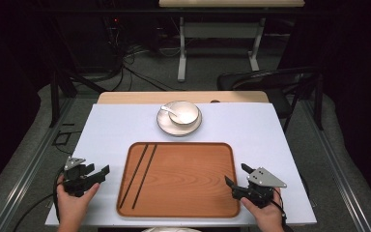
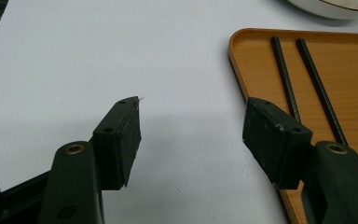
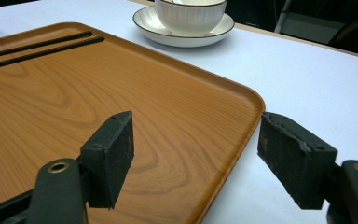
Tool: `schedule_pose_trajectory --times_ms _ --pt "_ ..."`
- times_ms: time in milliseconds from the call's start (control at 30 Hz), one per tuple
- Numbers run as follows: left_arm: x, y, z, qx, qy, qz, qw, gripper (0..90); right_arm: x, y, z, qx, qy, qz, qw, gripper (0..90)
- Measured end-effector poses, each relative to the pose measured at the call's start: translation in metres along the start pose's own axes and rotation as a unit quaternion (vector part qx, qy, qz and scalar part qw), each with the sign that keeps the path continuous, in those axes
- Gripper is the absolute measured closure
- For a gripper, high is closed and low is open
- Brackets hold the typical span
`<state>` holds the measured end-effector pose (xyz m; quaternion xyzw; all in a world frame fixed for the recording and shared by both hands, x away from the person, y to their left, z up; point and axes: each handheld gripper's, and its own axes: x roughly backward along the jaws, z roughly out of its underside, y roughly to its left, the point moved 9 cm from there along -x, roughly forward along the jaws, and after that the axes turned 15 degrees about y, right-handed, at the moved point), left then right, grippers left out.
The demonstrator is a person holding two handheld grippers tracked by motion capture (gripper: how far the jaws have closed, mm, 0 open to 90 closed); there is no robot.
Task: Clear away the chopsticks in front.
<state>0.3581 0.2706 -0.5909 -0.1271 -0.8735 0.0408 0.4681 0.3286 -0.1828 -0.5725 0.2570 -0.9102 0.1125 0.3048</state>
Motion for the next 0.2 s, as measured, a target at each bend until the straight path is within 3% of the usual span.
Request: schedule_pose_trajectory --times_ms 200 --pt "-0.0013 -0.0009 -0.0007 0.004 0.001 0.007 1.0 36.9 0.0014 -0.0049 0.0 -0.005 -0.003 0.008 1.0 26.0"
